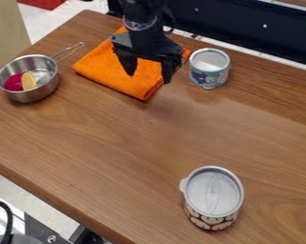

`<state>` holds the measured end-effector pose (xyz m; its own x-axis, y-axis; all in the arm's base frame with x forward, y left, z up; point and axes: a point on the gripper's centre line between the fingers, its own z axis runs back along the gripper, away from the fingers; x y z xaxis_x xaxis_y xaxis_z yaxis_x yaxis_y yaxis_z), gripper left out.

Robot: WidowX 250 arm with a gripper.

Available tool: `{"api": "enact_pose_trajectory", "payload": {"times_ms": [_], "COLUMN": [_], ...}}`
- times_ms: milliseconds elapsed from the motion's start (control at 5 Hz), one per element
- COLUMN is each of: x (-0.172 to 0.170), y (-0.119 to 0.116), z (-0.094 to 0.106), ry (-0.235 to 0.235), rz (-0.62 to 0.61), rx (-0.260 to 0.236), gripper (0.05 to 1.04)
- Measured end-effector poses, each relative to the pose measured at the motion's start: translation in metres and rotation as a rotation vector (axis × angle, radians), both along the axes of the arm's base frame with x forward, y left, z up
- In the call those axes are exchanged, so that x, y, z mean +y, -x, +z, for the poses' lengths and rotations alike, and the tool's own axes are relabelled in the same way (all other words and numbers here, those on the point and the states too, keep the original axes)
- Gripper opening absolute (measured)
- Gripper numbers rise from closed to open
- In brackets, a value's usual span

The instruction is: Move the orange cloth to the middle of the table

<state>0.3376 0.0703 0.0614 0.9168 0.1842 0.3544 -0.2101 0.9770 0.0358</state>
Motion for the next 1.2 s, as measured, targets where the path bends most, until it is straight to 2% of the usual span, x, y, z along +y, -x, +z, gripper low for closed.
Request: {"api": "enact_pose_trajectory", "payload": {"times_ms": [200,400,600,800,1000,1200], "x": [0.019,0.031,0.041,0.046,0.049,0.055], "y": [-0.017,-0.028,-0.037,-0.041,-0.051,-0.054], "z": [0.002,0.006,0.005,0.001,-0.005,-0.006], "ry": [-0.013,0.001,0.021,0.063,0.092,0.126], "rz": [0.052,0.101,0.248,0.431,0.534,0.569], "rx": [-0.025,-0.045,-0.052,0.018,0.068,0.114], "gripper": [0.894,0.615,0.335,0.138,0.053,0.053]}}
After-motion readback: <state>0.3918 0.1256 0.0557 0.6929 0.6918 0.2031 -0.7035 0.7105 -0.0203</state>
